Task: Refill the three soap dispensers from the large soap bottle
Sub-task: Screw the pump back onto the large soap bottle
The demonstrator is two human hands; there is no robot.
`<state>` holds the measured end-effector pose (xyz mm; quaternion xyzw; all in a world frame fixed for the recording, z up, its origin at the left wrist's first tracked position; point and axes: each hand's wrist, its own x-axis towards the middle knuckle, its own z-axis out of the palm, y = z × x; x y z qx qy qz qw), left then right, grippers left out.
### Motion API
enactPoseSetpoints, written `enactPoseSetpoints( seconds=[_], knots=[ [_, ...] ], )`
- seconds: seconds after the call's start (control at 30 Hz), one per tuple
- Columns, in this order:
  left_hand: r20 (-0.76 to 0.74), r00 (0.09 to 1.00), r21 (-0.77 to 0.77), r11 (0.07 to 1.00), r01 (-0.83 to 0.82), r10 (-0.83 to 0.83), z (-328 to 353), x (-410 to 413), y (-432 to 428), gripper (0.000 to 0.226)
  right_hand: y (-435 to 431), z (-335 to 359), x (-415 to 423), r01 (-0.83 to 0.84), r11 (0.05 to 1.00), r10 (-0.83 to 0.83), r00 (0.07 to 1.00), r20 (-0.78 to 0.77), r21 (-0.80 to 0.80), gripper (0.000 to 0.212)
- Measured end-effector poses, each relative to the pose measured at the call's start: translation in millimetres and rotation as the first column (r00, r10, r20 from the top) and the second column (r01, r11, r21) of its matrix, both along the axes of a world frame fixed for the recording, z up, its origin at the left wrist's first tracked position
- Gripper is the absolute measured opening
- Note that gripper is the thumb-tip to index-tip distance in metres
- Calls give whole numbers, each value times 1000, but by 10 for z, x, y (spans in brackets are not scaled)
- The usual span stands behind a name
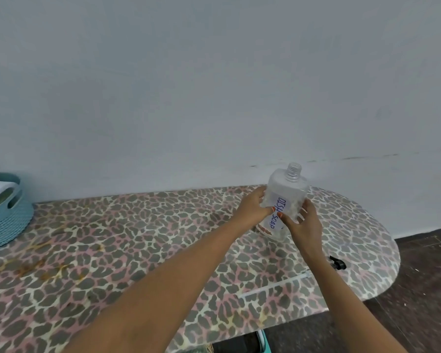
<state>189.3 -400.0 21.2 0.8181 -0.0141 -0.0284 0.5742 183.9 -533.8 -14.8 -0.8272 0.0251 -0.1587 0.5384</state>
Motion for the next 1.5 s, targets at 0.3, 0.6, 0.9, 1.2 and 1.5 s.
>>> enactPoseSetpoints(
  seconds=[0.3, 0.6, 0.9, 1.2, 1.5],
  knots=[
    [50, 997, -2, 998, -60, 60, 29, -109, 190, 49, 90, 64, -51, -48, 999, 48, 998, 42, 7, 59],
    [164, 977, 36, 989, -141, 134, 155, -499, 738, 38, 521, 250, -359, -208, 978, 207, 976, 70, 5, 58],
    [235, 955, 40, 980, -194, 179, 305, -1088, 1506, 47, 1146, 424, -808, -402, 915, 398, 914, 75, 40, 56],
    [165, 971, 42, 982, -184, 175, 242, -1611, 2163, 71, 1747, 384, -1186, -568, 821, 567, 823, 28, 58, 55],
    [142, 979, 146, 976, -165, 144, 82, -1837, 2335, 76, 1960, 171, -1348, -608, 792, 610, 791, -38, 56, 53]
  ],
)
